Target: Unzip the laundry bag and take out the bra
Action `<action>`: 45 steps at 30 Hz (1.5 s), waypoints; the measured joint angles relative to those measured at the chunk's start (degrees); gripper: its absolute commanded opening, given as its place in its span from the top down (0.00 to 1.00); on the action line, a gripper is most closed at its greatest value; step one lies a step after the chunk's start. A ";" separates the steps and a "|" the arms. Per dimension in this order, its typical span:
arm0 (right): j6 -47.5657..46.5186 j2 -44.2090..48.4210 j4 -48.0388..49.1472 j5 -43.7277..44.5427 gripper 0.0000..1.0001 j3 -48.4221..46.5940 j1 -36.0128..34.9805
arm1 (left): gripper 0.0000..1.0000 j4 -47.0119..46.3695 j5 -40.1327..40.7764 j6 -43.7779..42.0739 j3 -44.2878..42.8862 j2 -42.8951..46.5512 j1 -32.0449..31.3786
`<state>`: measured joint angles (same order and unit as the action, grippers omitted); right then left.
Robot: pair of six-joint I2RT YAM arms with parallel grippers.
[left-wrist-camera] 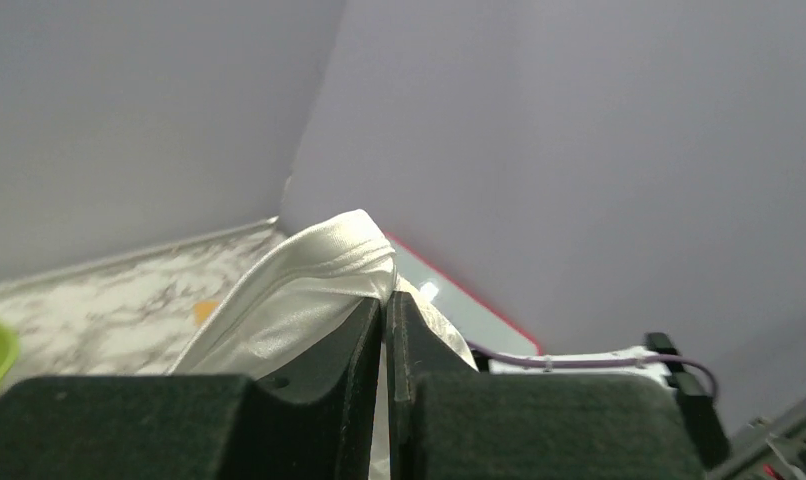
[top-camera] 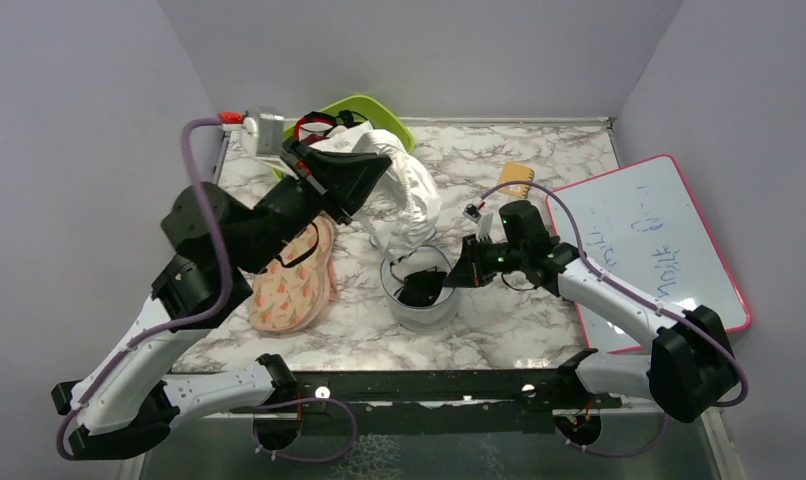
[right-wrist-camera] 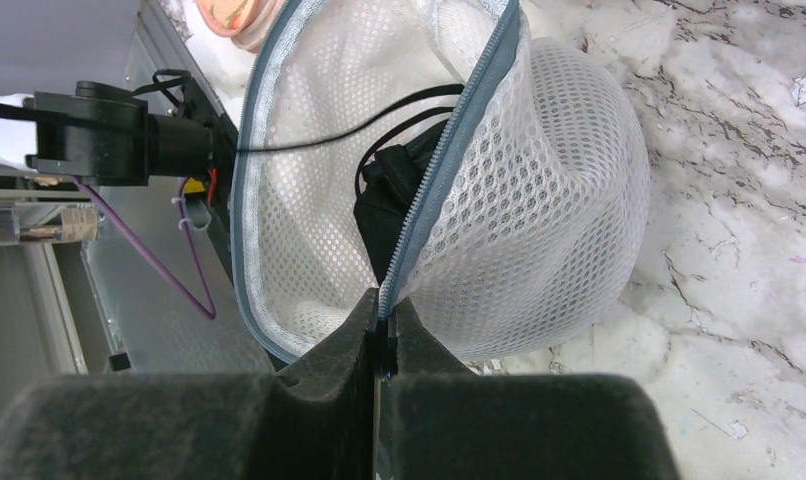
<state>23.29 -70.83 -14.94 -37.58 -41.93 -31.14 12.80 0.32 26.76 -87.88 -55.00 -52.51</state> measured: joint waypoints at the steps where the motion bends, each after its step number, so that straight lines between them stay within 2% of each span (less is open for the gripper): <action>1: 0.04 0.00 0.00 0.00 0.99 0.00 0.00 | 1.00 0.17 2.51 0.70 1.64 0.48 0.00; 4: 0.37 0.02 0.00 0.00 0.99 0.00 0.00 | 1.00 2.82 8.74 2.08 6.56 -0.50 0.07; 6: 0.39 0.13 -0.02 0.02 0.99 0.00 0.00 | 1.00 4.68 10.05 2.34 7.45 -2.67 0.26; 10: 0.39 0.28 -0.02 0.02 0.99 0.00 0.00 | 1.00 5.79 10.01 2.23 5.95 -6.43 0.31; 16: 0.39 0.28 -0.02 0.02 0.99 0.00 0.00 | 1.00 1.16 8.46 1.88 -0.87 -5.01 0.31; 24: 0.37 0.35 -0.04 0.02 0.99 0.00 0.00 | 1.00 -2.54 10.93 2.45 3.56 1.64 0.31; 34: 0.39 0.35 -0.02 0.02 0.99 0.00 0.00 | 1.00 -0.98 11.76 3.04 3.87 -4.02 0.31; 45: 0.39 0.46 -0.02 0.02 0.99 0.00 0.00 | 1.00 2.51 13.77 0.11 -1.73 -6.29 0.31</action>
<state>23.68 -70.37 -14.96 -37.56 -41.93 -31.14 15.31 14.09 26.87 -89.60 -61.30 -52.21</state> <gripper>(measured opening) 0.012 0.002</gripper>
